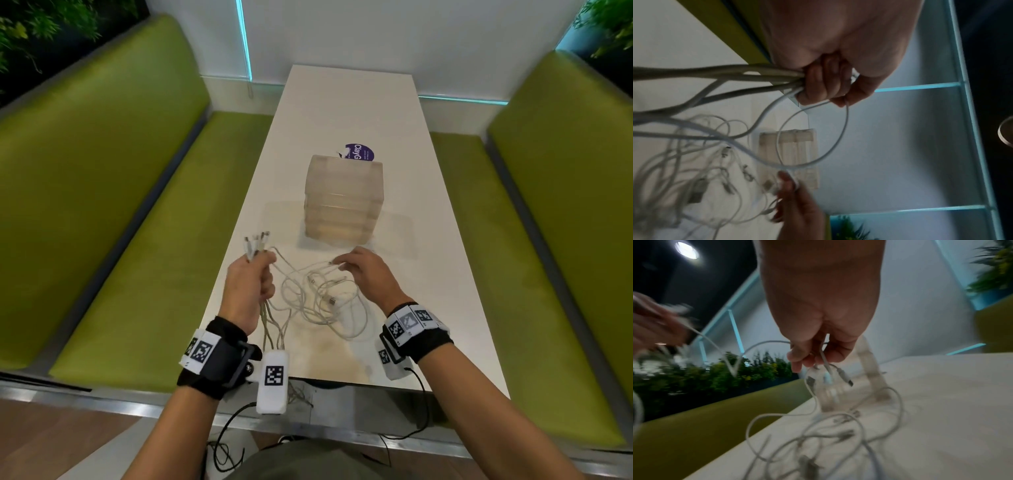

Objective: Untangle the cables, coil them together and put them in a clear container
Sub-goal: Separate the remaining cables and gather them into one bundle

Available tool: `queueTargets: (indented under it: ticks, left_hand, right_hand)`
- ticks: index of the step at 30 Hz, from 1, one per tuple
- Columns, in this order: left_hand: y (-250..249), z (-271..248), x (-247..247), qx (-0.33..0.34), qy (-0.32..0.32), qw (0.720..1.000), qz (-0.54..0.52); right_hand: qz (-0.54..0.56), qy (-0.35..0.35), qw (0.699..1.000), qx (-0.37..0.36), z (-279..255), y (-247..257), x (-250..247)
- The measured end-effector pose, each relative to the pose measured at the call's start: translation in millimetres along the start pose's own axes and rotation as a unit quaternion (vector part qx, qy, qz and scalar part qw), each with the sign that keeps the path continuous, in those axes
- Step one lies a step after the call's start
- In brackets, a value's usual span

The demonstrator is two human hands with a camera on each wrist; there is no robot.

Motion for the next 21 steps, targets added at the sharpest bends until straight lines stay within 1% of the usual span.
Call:
queueTargets:
  ticks: [2,4,7,10,13,16,18,21]
  left_hand:
    - [17,3,9,-0.037,0.013,0.996,0.079]
    - [29,3,22,-0.053,0.04,0.989,0.134]
    - [34,-2,44,-0.042,0.097,0.979,0.172]
    - [25,-5,48,-0.005,0.1,0.975,0.2]
    - [24,-4,47,-0.004,0.115,0.969,0.218]
    - [24,-2,41,-0.016,0.12,0.971,0.208]
    - [22,0,35,-0.013,0.109,0.97,0.218]
    - [20,1,26,-0.007,0.087,0.968,0.234]
  right_hand:
    - [-0.005,0.001,0.998,-0.057,-7,30,3]
    - [-0.026,0.009,0.995,-0.093,-13,55,9]
    - [-0.076,0.037,0.992,-0.089,-16,76,12]
    - [-0.09,0.063,0.991,-0.082,-19,84,13]
    - [-0.088,0.073,0.99,-0.082,-18,80,15]
    - [-0.076,0.048,0.994,-0.067,-13,69,10]
    - [-0.074,0.025,0.995,-0.059,-9,62,8]
    - [-0.089,-0.01,0.994,-0.07,-8,60,11]
Point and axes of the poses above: each hand's wrist, its own z-axis towards the middle knuckle, its own x-axis out of the palm, y = z × x, the point moved 10 cm from there along z, towards the middle knuckle, and after that the axes turned 5 degrees about y, right-handed, at the moved point
